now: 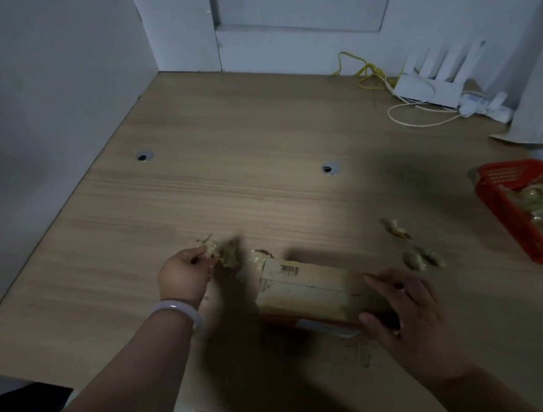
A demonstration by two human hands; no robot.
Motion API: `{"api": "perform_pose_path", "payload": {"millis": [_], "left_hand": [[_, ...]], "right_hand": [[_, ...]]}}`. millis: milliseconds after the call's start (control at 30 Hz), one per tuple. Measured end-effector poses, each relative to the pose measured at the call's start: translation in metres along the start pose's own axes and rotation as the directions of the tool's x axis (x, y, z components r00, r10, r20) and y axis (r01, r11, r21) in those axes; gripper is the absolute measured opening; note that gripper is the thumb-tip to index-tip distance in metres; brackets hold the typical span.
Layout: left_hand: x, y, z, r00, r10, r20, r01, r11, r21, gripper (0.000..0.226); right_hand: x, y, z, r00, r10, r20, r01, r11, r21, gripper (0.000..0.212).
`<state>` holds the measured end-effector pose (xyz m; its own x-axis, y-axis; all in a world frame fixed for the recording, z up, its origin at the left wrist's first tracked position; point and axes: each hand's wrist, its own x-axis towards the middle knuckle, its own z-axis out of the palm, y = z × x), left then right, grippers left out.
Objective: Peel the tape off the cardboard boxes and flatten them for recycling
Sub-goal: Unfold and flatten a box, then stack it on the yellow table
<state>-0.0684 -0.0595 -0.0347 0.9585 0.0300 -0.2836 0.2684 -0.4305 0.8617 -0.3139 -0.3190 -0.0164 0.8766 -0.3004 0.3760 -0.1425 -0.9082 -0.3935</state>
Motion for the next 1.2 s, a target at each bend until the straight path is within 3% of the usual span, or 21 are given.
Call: {"api": "perform_pose_path", "payload": {"millis": [67,133,233,367,500,567,667,767,833,900,967,1067,1133,1200], "left_hand": [[-0.003,0.004,-0.003,0.999,-0.001,-0.042,0.0,1.0,-0.017,0.01],[-0.007,0.008,-0.005,0.998,0.012,-0.062,-0.012,1.0,-0.005,0.018],[-0.014,0.017,-0.004,0.996,0.037,0.077,-0.044,0.996,0.082,0.01],[-0.045,0.024,0.0,0.964,0.008,0.265,-0.012,1.0,0.011,0.017],[-0.094,0.019,0.011,0.941,0.07,0.331,-0.052,0.997,-0.063,0.008],[-0.112,0.016,0.017,0.933,0.088,0.35,-0.042,0.99,-0.137,0.021],[-0.13,0.015,0.022,0.926,0.135,0.353,-0.072,0.98,-0.187,0.029],[-0.138,0.026,0.022,0.935,0.036,0.353,0.113,0.913,-0.392,0.02],[-0.132,0.031,0.022,0.932,0.052,0.359,0.031,0.974,-0.222,0.033],[-0.125,0.034,0.023,0.914,0.131,0.385,-0.161,0.986,0.046,0.03],[-0.116,0.037,0.025,0.875,0.194,0.445,-0.314,0.925,0.214,0.016],[-0.107,0.039,0.031,0.829,0.171,0.533,-0.414,0.829,0.377,0.044],[-0.104,0.039,0.034,0.823,0.148,0.548,-0.428,0.795,0.429,0.065],[-0.102,0.039,0.037,0.847,0.148,0.51,-0.384,0.834,0.396,0.078]], "right_hand": [[-0.004,0.003,-0.003,0.998,0.055,-0.037,-0.055,0.998,0.005,0.055],[-0.007,0.006,-0.004,0.992,0.112,-0.061,-0.11,0.993,0.039,0.053],[-0.01,0.005,-0.006,0.952,0.305,0.003,-0.303,0.943,0.134,0.054],[-0.01,0.002,-0.008,0.884,0.459,0.085,-0.461,0.83,0.313,0.047],[-0.008,0.002,-0.006,0.832,0.541,0.118,-0.543,0.755,0.368,0.031],[-0.009,0.005,-0.005,0.787,0.604,0.125,-0.603,0.71,0.364,0.025],[-0.01,0.01,-0.002,0.671,0.718,0.184,-0.703,0.538,0.465,0.014],[-0.011,0.011,-0.002,0.617,0.733,0.287,-0.74,0.416,0.529,0.035],[-0.007,0.011,-0.004,0.603,0.723,0.337,-0.774,0.43,0.465,0.033],[0.0,0.007,-0.014,0.667,0.65,0.364,-0.744,0.562,0.361,0.03],[0.009,0.007,-0.018,0.761,0.539,0.361,-0.636,0.729,0.252,0.036],[0.017,0.002,-0.02,0.797,0.476,0.372,-0.551,0.825,0.127,0.022],[0.018,0.002,-0.019,0.764,0.48,0.432,-0.542,0.84,0.026,0.052],[0.021,0.002,-0.018,0.769,0.499,0.4,-0.552,0.833,0.022,0.064]]}}
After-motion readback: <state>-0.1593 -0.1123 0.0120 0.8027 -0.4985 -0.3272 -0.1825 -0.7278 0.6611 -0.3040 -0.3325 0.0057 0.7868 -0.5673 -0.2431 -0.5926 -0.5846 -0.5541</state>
